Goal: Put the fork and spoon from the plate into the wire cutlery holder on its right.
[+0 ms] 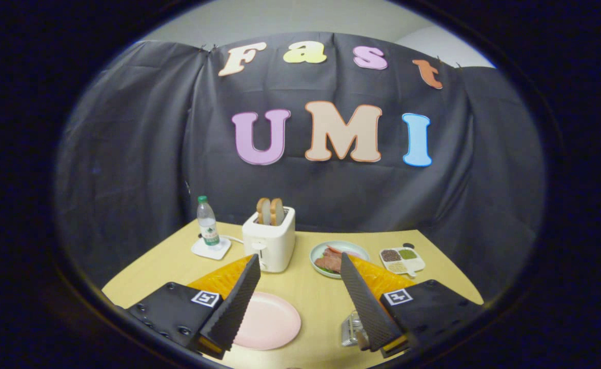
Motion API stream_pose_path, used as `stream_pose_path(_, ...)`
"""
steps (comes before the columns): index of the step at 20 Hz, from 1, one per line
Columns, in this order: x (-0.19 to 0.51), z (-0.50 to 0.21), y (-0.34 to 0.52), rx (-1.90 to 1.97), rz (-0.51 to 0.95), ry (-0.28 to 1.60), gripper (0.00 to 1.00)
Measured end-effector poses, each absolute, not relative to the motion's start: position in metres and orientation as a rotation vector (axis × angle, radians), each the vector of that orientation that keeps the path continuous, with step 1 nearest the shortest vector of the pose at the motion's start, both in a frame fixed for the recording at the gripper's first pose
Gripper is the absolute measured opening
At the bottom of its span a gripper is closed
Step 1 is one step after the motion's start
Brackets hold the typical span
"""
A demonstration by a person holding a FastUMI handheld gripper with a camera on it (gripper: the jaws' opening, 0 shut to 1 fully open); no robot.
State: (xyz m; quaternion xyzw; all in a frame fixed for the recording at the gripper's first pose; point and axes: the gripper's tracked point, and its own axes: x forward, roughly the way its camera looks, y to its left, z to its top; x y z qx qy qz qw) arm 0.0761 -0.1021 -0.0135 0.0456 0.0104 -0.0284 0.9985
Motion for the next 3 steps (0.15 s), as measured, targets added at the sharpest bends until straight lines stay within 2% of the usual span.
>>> stream_pose_path(3, 0.0689, -0.0160, -0.1031, 0.139, -0.080, -0.008, 0.99)
